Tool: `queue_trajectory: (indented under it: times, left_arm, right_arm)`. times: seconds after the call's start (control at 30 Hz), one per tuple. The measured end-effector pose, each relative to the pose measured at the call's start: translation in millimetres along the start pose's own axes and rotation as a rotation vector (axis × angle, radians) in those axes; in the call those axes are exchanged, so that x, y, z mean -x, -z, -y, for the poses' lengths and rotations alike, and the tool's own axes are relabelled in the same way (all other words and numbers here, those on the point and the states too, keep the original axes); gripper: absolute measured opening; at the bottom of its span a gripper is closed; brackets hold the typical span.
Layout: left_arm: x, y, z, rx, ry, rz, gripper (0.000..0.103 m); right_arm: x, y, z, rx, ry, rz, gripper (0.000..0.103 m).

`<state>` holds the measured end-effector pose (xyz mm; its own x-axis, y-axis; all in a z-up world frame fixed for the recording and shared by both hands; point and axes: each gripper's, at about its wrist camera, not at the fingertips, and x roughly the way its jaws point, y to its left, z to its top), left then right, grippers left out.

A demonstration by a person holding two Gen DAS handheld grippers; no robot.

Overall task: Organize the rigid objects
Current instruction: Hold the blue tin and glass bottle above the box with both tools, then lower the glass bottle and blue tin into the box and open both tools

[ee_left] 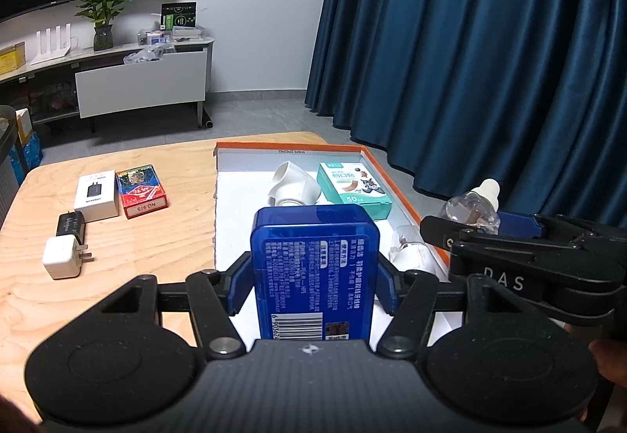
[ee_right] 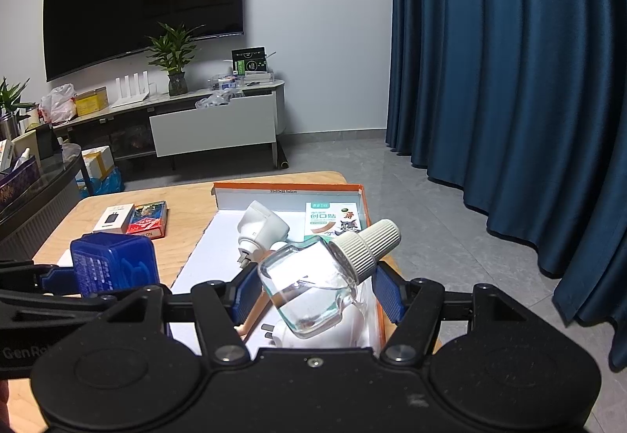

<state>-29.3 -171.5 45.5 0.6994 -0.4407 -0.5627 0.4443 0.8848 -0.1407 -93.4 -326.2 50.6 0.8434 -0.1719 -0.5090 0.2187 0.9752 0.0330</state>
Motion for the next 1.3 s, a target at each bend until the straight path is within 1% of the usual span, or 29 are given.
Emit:
queue_trajectory:
  times: [0.17,0.47,1.0,1.13,1.3]
  left_arm:
    - [-0.1,0.0,0.3,0.000,0.002,-0.002,0.063]
    - [-1.6,2.3,1.3,-0.006,0.011,-0.013,0.063]
    - [-12.7,4.3,5.4,-0.025,0.026,-0.051,0.063]
    - [-16.5,3.2,7.9,-0.037,0.030,-0.064,0.063]
    - [-24.2,2.4,12.4,-0.047,0.047,-0.082,0.063]
  right_arm:
    - [-1.3,1.7,-1.5,0.002,-0.003,-0.007,0.075]
    - [-18.2,-2.3,8.9,0.010,-0.018,-0.030,0.075]
    - [-91.6,-13.9,16.9,0.056,-0.052,-0.146,0.076]
    - [-90.7,-19.9,24.9,0.016,-0.041,-0.115,0.078]
    - [-66.5,-28.3,38.5,-0.013,-0.013,-0.042,0.078]
